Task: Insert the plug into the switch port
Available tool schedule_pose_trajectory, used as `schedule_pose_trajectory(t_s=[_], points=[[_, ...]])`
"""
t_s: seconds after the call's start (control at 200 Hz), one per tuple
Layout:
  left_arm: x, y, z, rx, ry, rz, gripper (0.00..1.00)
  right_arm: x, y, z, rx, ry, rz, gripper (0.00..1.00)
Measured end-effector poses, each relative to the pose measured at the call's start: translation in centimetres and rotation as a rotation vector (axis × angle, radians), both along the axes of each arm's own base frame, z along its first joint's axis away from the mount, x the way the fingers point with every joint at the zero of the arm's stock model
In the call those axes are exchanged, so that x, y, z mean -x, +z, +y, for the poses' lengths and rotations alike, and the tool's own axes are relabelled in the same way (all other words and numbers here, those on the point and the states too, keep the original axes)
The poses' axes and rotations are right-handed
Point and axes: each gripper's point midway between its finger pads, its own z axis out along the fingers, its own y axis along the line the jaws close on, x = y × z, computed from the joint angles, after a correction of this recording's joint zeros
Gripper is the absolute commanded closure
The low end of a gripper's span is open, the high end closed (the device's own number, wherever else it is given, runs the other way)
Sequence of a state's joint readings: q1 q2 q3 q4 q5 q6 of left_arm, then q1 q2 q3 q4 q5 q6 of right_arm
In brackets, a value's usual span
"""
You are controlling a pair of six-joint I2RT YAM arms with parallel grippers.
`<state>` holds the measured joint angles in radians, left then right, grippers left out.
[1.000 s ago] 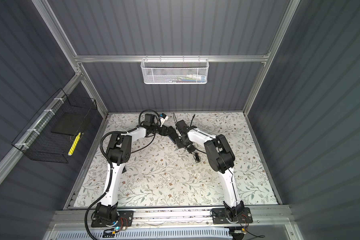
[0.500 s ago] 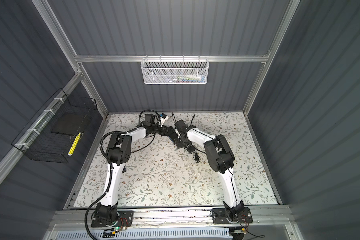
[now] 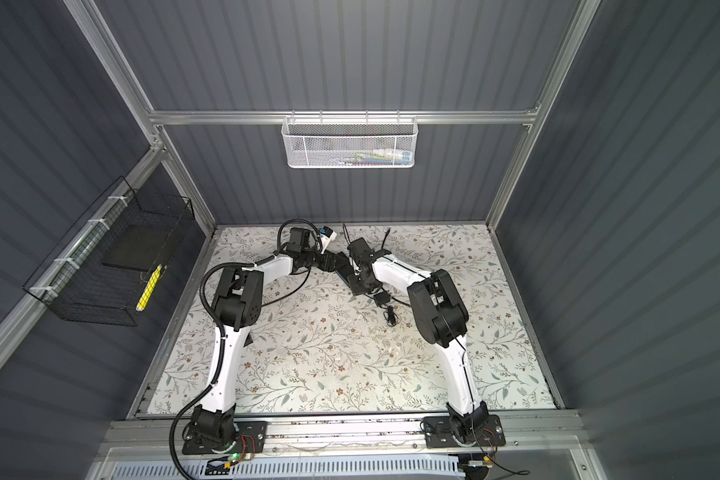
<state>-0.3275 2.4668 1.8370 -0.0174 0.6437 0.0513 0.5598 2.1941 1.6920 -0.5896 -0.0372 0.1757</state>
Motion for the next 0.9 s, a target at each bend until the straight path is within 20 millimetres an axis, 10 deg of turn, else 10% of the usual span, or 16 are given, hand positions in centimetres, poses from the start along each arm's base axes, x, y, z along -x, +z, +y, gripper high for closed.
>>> schedule_pose_trajectory(t_s=[0.901], points=[[0.5,-0.2,0.0,-0.010,0.004,-0.022,0.32,-0.5,-1.0,-0.3,0.016,0.033,0.015,1.00]])
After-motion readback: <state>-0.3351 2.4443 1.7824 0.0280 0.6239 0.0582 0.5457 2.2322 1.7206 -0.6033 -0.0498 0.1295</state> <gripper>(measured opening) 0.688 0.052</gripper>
